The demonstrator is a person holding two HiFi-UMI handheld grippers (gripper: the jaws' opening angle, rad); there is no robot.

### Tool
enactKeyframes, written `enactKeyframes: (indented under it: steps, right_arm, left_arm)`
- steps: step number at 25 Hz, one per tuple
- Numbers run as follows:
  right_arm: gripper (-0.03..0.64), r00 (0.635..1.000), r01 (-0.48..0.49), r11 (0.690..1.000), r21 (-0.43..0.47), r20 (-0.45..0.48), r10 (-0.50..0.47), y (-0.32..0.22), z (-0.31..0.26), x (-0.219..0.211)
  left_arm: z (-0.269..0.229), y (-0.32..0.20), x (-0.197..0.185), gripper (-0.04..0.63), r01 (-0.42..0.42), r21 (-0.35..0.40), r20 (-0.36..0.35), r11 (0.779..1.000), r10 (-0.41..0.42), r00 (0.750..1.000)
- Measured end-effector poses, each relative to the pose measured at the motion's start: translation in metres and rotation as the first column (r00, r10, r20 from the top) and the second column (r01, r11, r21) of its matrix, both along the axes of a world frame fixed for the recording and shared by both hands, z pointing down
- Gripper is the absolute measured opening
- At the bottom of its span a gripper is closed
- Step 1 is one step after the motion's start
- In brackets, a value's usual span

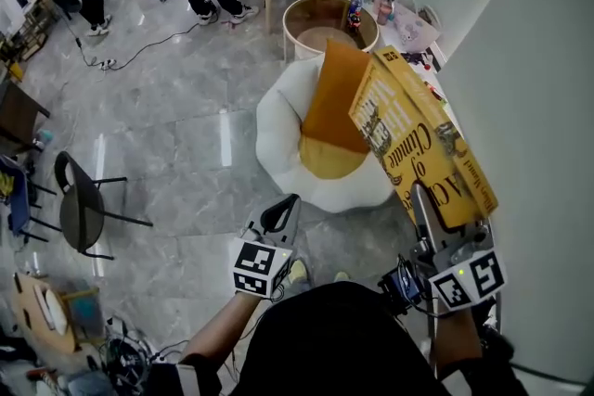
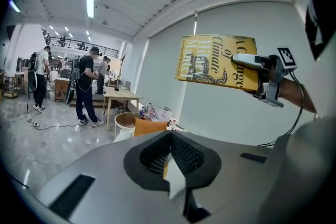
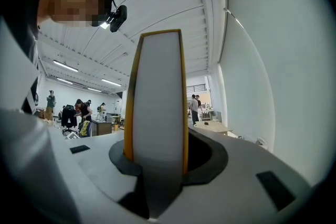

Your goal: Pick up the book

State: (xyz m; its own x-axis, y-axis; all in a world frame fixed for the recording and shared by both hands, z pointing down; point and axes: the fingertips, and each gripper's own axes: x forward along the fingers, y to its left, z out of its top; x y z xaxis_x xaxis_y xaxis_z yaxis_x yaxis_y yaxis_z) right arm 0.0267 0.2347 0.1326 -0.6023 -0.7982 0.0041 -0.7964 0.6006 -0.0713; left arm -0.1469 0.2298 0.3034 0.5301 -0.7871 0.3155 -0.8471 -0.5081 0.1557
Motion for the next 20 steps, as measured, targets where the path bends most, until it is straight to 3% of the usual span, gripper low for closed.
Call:
enactKeyframes:
  steps: [5, 11, 20]
  right_arm:
    - [0.153, 1.000, -0.007, 1.000, 0.005, 0.016, 0.007, 0.026, 0.006, 0.037]
    - [0.155, 0.998, -0.063, 0.998, 0.029, 0.013, 0.063, 0.081, 0.008, 0.115]
    - [0.154, 0.996, -0.068, 0.998, -0.010, 0.049, 0.068, 0.095, 0.011, 0.130]
  left_arm:
    - [-0.010, 0.024, 0.032, 0.005, 0.013, -0.025, 0.007, 1.000, -0.013, 1.000]
    - [-0.016, 0.070, 0.107, 0.005, -0.014, -0.039, -0.013, 0.999, 0.014, 1.000]
    - [-0.034, 0.088, 0.130, 0.005, -0.041, -0.031, -0.009, 0.999, 0.041, 0.999]
